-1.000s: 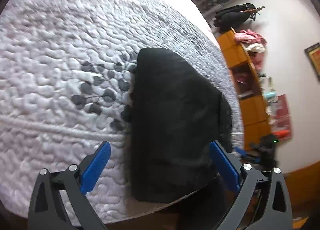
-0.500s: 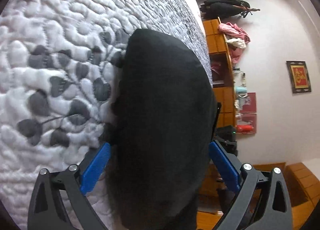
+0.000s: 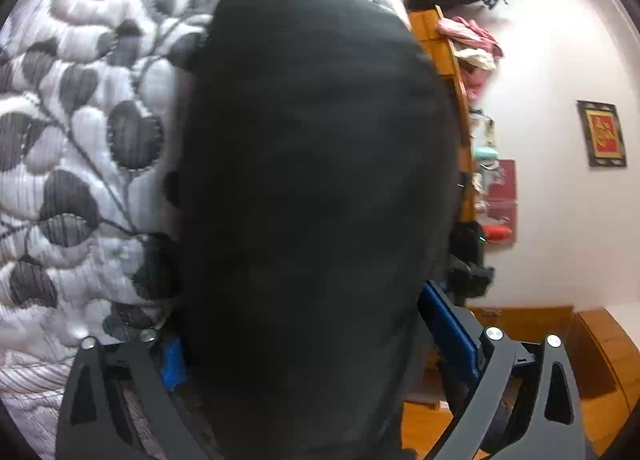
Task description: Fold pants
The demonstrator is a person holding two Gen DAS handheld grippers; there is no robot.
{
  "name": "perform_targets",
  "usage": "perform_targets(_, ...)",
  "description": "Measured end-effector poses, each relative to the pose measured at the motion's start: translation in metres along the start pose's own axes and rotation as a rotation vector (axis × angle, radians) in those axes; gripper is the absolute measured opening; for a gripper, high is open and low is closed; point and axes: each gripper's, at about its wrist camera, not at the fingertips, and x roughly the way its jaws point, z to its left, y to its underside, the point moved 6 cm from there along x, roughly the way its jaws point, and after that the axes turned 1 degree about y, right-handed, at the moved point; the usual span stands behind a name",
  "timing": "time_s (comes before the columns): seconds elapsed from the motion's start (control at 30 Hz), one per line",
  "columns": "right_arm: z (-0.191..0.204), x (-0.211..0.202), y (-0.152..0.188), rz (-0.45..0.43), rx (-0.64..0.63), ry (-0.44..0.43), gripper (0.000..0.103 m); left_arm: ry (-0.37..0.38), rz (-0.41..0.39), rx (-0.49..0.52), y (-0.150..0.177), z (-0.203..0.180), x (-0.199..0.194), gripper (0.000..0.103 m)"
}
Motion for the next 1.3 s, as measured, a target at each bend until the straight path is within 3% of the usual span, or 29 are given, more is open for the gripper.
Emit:
perform_targets(0.07, 0.006, 0.007, -0.001, -0.004, -0.025, 0.013, 0.099, -0.034, -0.029, -0.003, 0.002, 0.000, 0.000, 0.082)
perform_targets(0.13, 0.012, 0.009, 0.003, -0.009, -0.063, 0.049, 0.082, -0.051, -0.061, 0.000, 0.004, -0.002, -0.004, 0.064)
perform_targets(0.23, 0.032, 0.006, 0.008, -0.019, -0.131, 0.083, 0.062, -0.056, -0.104, 0.018, 0.006, -0.007, -0.014, 0.046)
perform_targets(0.33, 0.059, 0.003, 0.011, -0.022, -0.213, 0.116, 0.052, -0.082, -0.131, 0.046, 0.008, -0.017, -0.027, 0.036)
perform_targets(0.43, 0.087, 0.008, 0.003, -0.017, -0.270, 0.122, 0.050, -0.108, -0.161, 0.062, 0.003, -0.024, -0.044, 0.033)
perform_targets(0.7, 0.146, 0.063, -0.069, 0.021, -0.354, 0.125, 0.050, -0.168, -0.269, 0.041, -0.050, -0.023, -0.111, 0.033)
perform_targets(0.9, 0.169, 0.135, -0.134, 0.067, -0.358, 0.150, 0.050, -0.225, -0.292, -0.015, -0.107, 0.018, -0.142, 0.033)
perform_targets(1.0, 0.169, 0.158, -0.158, 0.075, -0.335, 0.150, 0.055, -0.190, -0.295, -0.060, -0.126, 0.037, -0.151, 0.035)
perform_targets(1.07, 0.162, 0.169, -0.170, 0.079, -0.316, 0.187, 0.069, -0.159, -0.282, -0.098, -0.130, 0.050, -0.150, 0.043)
perform_targets(1.13, 0.150, 0.173, -0.173, 0.081, -0.323, 0.272, 0.087, -0.166, -0.281, -0.118, -0.129, 0.056, -0.148, 0.064)
perform_targets(1.2, 0.145, 0.168, -0.170, 0.078, -0.341, 0.313, 0.089, -0.207, -0.272, -0.127, -0.122, 0.061, -0.152, 0.074)
perform_targets(1.3, 0.150, 0.137, -0.175, 0.000, -0.372, 0.362, 0.089, -0.252, -0.296, -0.119, -0.111, 0.067, -0.181, 0.076)
